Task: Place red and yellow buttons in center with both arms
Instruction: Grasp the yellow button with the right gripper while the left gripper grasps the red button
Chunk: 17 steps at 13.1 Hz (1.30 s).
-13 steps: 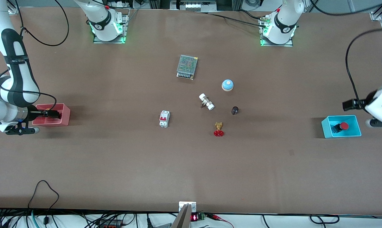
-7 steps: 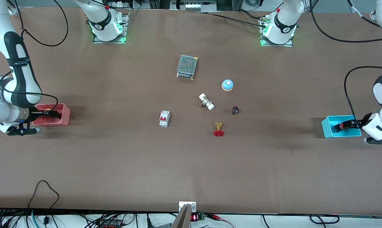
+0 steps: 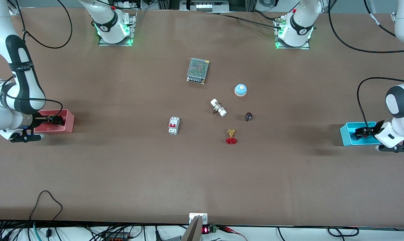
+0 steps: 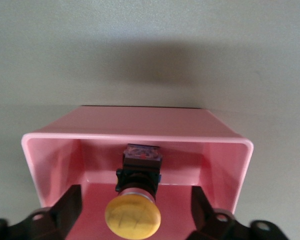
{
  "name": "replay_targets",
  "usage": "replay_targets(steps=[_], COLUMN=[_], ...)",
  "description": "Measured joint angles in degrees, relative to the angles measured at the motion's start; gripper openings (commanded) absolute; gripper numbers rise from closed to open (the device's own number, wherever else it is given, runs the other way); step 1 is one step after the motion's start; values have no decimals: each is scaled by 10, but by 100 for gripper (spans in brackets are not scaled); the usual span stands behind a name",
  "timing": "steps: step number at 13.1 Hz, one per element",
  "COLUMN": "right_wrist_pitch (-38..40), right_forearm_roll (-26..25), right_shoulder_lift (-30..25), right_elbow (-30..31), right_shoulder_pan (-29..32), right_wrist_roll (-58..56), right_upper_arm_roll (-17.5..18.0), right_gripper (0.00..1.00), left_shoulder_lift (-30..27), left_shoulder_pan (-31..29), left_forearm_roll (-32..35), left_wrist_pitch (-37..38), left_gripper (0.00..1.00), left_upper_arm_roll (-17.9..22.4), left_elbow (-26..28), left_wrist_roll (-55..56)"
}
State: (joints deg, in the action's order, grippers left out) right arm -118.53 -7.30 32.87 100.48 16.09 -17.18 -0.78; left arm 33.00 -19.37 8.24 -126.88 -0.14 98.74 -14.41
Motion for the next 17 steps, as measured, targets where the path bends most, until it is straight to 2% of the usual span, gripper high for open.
replay_targets(steps=[2,3,4,6,8,11,14,17], right_wrist_pitch=[0,1,1,1,1,1,18,97], right_forearm_roll=[0,0,0,0,-1,-1,-1,-1], right_shoulder_lift=[0,0,1,3,4,4,1,-36], right_elbow=[0,1,1,2,2,2,-4,-30], right_shoulder_pan=[0,0,0,0,0,0,0,-6], right_wrist_roll=[-1,-1,-1,-2,-10,-30,-38,-47], right_upper_arm_roll=[0,0,0,0,0,1,3,10], right_gripper=[63,55,47,27,15,13,12,12], left_shoulder_lift=[11,16,19,23,28,36,36,27], left_shoulder_pan=[-9,-11,-12,-12,-12,-14,-14,-14], left_forearm_roll=[-17,-19,-20,-20,-20,-20,-20,-20], left_wrist_pitch=[-12,-17,-19,-20,-29,-35,-35,-24], left_gripper=[92,87,70,62,53,34,32,32], left_upper_arm_roll=[0,0,-1,-2,-3,-3,-3,-4], left_elbow=[1,1,1,1,1,1,0,-12], left_wrist_roll=[-18,-20,-21,-28,-36,-41,-44,-65])
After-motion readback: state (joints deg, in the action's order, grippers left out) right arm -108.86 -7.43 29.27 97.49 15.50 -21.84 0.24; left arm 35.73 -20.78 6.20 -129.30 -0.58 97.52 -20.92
